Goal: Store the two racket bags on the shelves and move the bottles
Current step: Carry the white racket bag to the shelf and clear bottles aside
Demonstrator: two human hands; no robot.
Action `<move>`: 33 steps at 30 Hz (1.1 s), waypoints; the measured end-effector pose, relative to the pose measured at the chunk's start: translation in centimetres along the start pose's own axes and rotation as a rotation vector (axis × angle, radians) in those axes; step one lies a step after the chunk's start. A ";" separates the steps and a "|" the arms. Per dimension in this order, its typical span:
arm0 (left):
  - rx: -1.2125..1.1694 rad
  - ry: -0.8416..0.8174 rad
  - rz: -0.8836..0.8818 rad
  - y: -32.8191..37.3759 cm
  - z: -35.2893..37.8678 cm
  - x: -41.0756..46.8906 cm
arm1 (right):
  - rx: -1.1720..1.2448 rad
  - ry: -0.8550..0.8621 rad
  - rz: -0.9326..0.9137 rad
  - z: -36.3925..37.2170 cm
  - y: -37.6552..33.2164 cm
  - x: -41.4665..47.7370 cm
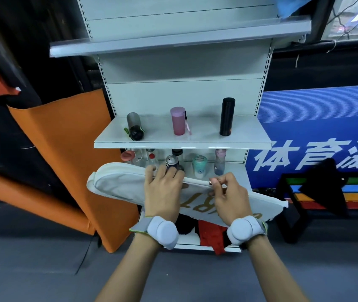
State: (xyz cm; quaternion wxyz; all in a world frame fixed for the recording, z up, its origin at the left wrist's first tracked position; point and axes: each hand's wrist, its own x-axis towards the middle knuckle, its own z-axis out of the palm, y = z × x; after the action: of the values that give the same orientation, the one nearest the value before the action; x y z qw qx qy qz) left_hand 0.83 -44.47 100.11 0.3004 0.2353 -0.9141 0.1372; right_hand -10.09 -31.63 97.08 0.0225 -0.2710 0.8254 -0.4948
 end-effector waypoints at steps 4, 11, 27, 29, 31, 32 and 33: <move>-0.031 0.049 -0.068 -2.1 -0.3 -0.3 | -0.026 0.046 0.049 -1.1 1.7 0.9; 0.017 -0.019 -0.230 -5.6 -0.1 -0.8 | -0.052 0.100 0.173 -3.5 3.8 2.5; -0.152 -0.510 -0.039 0.0 3.8 -1.1 | -0.129 -0.052 -0.144 0.2 -0.7 0.6; -0.146 -0.477 -0.037 0.2 4.2 -1.3 | -0.115 -0.037 -0.151 -0.4 -0.3 0.8; -0.148 -0.451 -0.049 0.3 4.7 -1.2 | -0.106 0.014 -0.141 -1.3 0.4 1.3; -0.145 -0.442 -0.058 0.2 4.8 -1.2 | -0.107 0.042 -0.131 -1.8 0.9 1.7; -0.137 -0.430 -0.064 0.0 4.9 -1.1 | -0.117 0.067 -0.111 -2.4 1.5 2.1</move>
State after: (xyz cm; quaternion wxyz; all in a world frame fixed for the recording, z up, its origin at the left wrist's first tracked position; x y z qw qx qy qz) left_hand -0.74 -45.97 95.58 0.1180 0.2668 -0.9564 0.0117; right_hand -13.24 -30.12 97.59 -0.0486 -0.3005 0.8369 -0.4549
